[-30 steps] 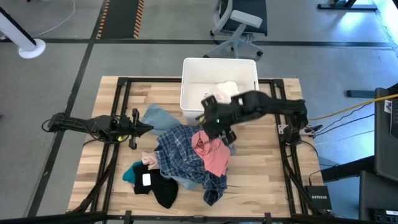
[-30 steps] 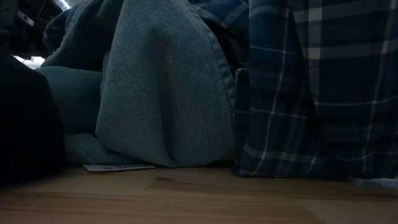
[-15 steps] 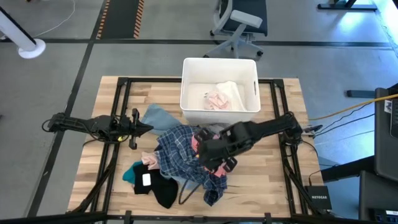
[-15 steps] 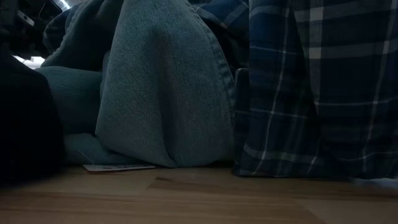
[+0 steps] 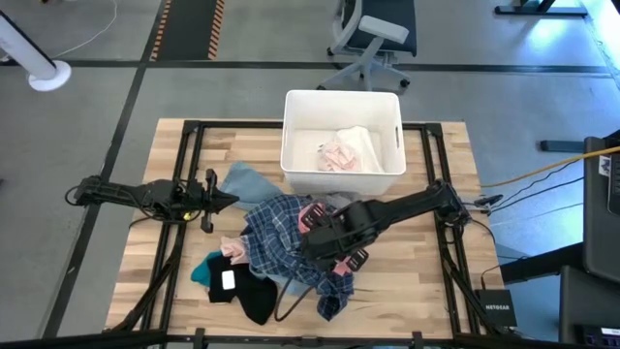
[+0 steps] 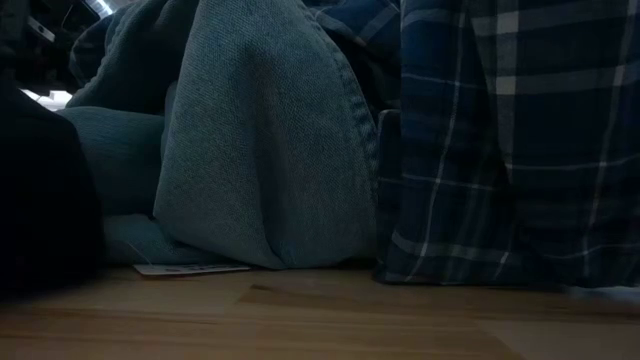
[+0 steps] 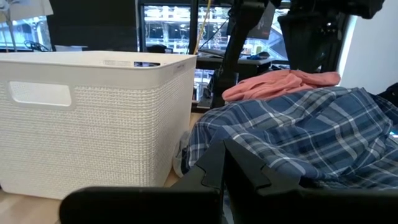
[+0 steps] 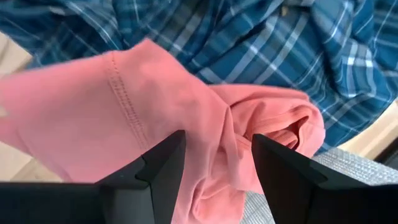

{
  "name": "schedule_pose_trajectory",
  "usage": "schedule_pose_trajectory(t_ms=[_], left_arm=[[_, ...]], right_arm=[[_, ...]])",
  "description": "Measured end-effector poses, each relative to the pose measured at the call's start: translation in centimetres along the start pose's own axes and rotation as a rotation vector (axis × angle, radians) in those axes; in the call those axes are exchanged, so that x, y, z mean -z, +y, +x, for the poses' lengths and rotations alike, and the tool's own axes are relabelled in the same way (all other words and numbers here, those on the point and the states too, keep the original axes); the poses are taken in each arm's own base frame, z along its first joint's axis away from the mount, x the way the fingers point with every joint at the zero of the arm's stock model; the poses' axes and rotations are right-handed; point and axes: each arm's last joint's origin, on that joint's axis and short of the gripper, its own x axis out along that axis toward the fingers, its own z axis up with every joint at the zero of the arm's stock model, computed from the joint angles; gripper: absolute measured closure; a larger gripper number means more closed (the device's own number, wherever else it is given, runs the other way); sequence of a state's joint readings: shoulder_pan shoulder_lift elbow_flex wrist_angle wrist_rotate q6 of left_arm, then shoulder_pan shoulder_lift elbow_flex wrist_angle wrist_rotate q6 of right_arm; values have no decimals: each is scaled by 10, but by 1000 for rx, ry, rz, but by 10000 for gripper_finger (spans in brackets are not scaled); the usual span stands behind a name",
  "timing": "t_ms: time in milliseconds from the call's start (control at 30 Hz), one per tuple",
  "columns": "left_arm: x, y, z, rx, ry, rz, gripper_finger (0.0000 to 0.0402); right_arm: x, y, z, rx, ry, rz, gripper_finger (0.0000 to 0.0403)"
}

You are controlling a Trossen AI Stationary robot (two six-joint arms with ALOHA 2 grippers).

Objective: Sort clothes
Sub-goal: Put the pink underwear into the white laundry bin

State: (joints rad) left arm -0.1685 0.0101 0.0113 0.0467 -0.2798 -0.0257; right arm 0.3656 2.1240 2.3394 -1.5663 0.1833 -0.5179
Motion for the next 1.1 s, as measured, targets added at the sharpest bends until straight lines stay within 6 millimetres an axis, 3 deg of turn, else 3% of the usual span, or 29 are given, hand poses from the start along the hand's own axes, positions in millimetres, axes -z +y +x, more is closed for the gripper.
schedule_pose_trajectory(t_ms=[300,567,667,933,1000,1100], left_arm=[[0,0,0,-1,0,0,400],[0,0,0,0,0,0,400],[0,0,0,-1,0,0,400],[0,0,0,0,0,0,400],[0,0,0,0,0,0,400],[0,0,0,-1,0,0,400]], right_arm=[[-1,1,9,0,36,11,198],[2,6,37,-16,136,-25,206],[2,8,40,-9,155,-41,239],[2,8,40,-11,149,-73,380],[2,7,40,-8,149,-85,391],[2,7,39,10,157,-92,376]])
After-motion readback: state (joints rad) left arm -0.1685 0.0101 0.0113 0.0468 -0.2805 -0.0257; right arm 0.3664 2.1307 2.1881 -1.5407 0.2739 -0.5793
